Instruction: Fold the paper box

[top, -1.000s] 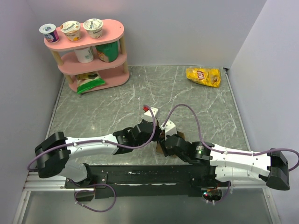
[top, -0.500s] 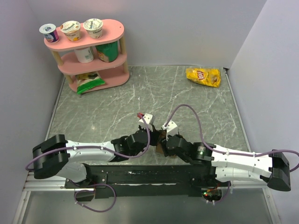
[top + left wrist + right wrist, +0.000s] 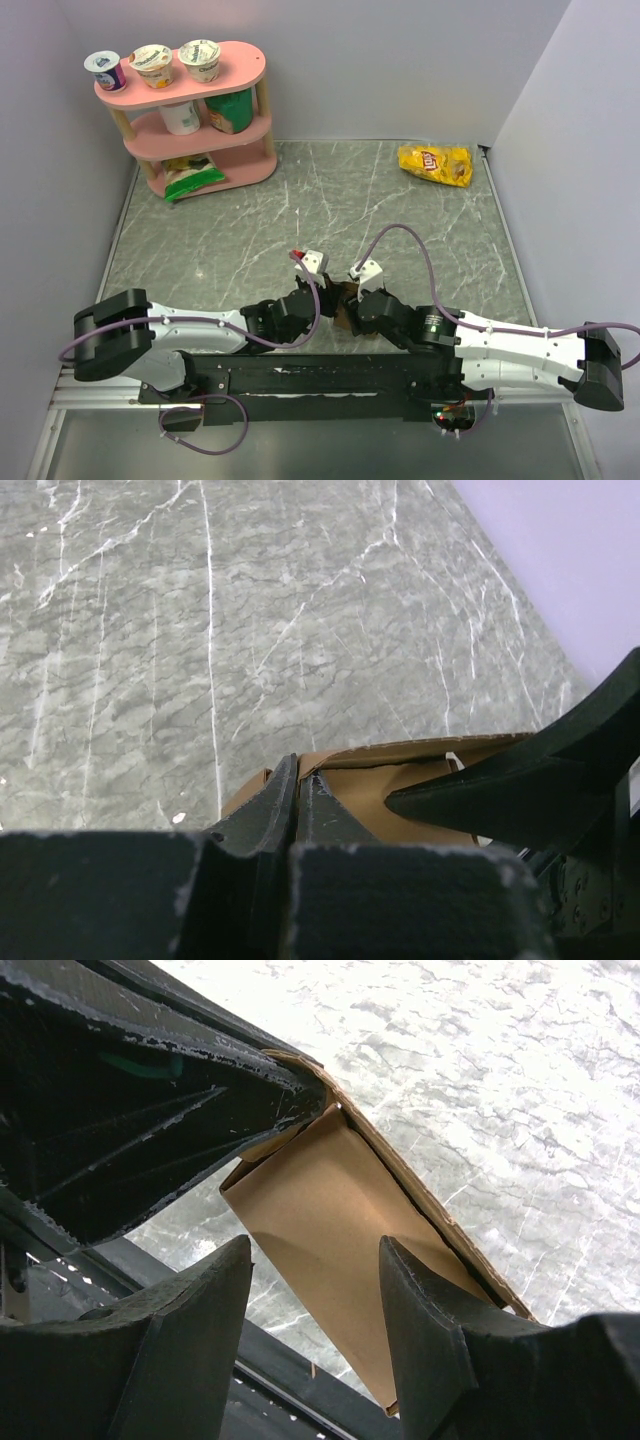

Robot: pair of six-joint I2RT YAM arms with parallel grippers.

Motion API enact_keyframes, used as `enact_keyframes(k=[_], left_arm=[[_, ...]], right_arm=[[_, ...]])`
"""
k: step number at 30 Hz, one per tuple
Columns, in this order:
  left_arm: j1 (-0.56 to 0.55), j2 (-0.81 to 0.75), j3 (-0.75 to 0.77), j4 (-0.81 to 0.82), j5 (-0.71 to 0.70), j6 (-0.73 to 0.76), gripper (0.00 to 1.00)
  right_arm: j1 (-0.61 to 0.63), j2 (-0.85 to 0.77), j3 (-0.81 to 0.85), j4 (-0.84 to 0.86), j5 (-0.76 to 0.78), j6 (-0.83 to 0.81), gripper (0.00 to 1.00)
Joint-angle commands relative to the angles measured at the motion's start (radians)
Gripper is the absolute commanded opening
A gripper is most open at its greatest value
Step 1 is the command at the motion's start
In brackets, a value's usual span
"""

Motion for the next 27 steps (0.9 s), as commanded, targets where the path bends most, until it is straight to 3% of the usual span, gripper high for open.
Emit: enact_keyframes(k=[1, 13, 20, 27], left_arm=[[-0.03, 0.058, -0.015, -0.102, 0.047, -0.08, 0.01], [-0.082, 0.081, -0.103, -0.03, -0.043, -0.022, 0.01], [-0.09, 0.035, -0.148, 0.053, -0.031, 0.145, 0.01], [-0.107, 0.09, -0.16, 0.105, -0.014, 0.149, 0.01]], right_arm=[[-0.005, -0.005, -0.014, 0.007, 0.009, 0.027, 0.61], [-0.005, -0.048, -0.027, -0.003, 0.013, 0.036, 0.61], [-0.005, -0.077, -0.039, -0.013, 0.016, 0.038, 0.61], [-0.005, -0.083, -0.036, -0.021, 0.016, 0.042, 0.62]])
